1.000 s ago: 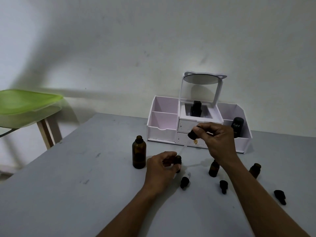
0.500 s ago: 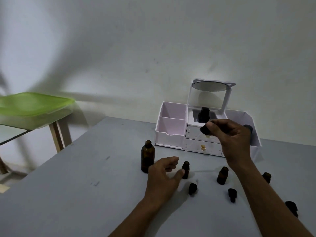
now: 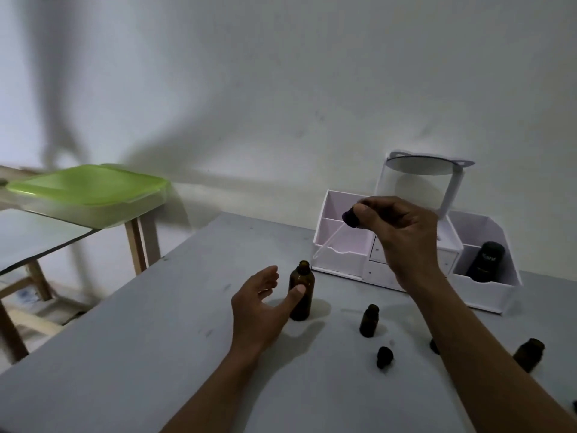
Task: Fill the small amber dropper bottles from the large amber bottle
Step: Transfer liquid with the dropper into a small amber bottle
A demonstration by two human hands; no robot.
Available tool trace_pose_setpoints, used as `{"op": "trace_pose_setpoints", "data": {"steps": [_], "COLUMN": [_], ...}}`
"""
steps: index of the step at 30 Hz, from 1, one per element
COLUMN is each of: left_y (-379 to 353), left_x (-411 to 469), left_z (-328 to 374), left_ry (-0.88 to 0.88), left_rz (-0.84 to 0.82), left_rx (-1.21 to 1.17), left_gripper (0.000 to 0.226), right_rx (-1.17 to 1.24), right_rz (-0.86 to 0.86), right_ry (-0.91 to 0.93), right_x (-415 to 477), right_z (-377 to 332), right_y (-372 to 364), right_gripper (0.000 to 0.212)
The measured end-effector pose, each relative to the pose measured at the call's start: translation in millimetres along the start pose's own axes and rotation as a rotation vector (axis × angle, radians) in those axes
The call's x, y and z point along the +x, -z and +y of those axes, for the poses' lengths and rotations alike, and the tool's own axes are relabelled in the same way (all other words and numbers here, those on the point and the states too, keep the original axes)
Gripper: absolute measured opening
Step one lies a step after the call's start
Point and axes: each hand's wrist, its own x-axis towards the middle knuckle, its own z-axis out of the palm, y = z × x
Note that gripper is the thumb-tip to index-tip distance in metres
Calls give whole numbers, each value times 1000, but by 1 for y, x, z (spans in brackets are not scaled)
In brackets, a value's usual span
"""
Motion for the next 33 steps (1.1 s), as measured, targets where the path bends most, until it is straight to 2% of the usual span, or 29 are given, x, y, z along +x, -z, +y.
{"op": "trace_pose_setpoints", "data": {"steps": [4, 10, 13, 21, 28, 33], "left_y": [-5, -8, -8, -9, -9, -8], "left_x": [4, 5, 6, 6, 6, 6], "left_z": [-4, -7, -7, -10, -8, -8], "left_ry": [31, 18, 19, 21, 15, 21], "left_rz": [-90, -139, -153, -150, -139, -150], "left_rx": [-1, 22, 25, 23, 21, -12], "left_gripper": [69, 51, 52, 52, 51, 47], "right_rx": [-11, -48, -57, -215, -357, -387], "right_rz": [-5, -53, -64, -159, -332, -325], "right_ry": [-23, -62, -62, -69, -129, -141], "right_x": [4, 5, 8, 4, -13, -23], "right_z": [8, 18, 19, 28, 51, 62], "right_y": [-7, -16, -18, -27, -44, -45], "right_gripper": [10, 8, 8, 4, 10, 12]}}
